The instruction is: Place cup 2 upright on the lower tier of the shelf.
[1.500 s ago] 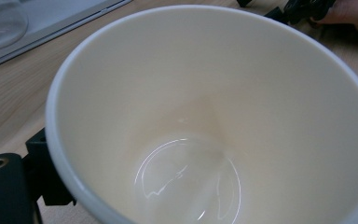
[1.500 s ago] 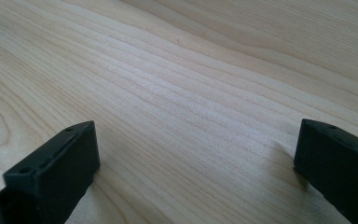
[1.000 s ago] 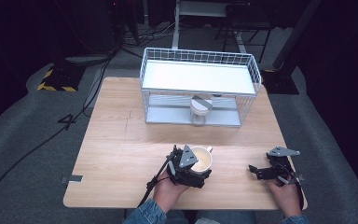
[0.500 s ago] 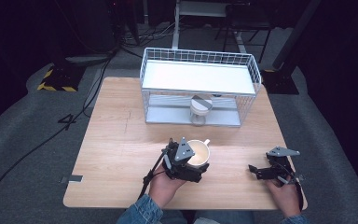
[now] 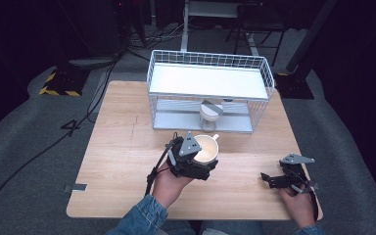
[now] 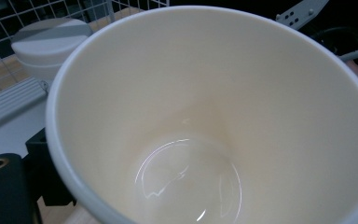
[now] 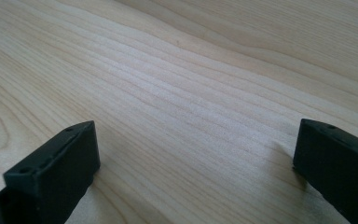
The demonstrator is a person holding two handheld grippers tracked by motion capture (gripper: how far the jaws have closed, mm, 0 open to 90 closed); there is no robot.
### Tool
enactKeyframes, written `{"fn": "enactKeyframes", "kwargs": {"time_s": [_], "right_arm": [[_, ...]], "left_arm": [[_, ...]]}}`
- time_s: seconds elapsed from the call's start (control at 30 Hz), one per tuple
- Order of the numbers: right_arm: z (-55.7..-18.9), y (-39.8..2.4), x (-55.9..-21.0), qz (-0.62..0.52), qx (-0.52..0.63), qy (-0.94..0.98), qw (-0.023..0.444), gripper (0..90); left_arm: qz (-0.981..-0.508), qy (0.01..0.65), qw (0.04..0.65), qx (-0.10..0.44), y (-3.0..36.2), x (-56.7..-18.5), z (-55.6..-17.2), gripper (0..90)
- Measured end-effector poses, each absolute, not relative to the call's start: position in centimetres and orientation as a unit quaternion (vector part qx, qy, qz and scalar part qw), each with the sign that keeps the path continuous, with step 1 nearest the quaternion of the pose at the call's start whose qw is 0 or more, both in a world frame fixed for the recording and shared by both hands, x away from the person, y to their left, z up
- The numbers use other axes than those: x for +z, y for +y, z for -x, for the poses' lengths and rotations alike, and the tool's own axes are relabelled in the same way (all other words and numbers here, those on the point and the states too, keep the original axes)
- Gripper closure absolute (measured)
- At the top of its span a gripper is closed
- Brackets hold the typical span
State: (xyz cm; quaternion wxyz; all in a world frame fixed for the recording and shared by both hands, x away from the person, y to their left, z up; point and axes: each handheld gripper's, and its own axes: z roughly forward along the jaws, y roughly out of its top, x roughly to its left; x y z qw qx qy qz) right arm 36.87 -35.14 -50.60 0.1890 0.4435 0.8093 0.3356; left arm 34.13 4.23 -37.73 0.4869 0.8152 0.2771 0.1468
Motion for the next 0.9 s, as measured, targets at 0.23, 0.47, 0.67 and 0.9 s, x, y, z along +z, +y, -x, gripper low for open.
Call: {"fn": "enactKeyframes", "kwargs": {"time_s": [0.23, 0.47, 0.67, 0.9], "right_arm": [[-36.9, -35.1, -50.6, -0.443, 0.335, 0.809, 0.189, 0.3], [-36.9, -35.1, -50.6, -0.443, 0.335, 0.809, 0.189, 0.3], [-36.9, -35.1, -50.6, -0.443, 0.336, 0.809, 0.189, 0.3], [-36.8, -35.1, -50.6, -0.445, 0.335, 0.808, 0.19, 0.3]], "left_arm": [[-0.814, 0.274, 0.488, 0.158, 4.5, -36.3, -34.9, 9.2], [-0.81, 0.274, 0.492, 0.165, 4.8, -34.8, -35.8, 9.2], [-0.802, 0.28, 0.5, 0.168, 5.3, -33.6, -36.8, 9.2], [-0.794, 0.289, 0.506, 0.173, 5.5, -32.2, -38.0, 9.3]]}}
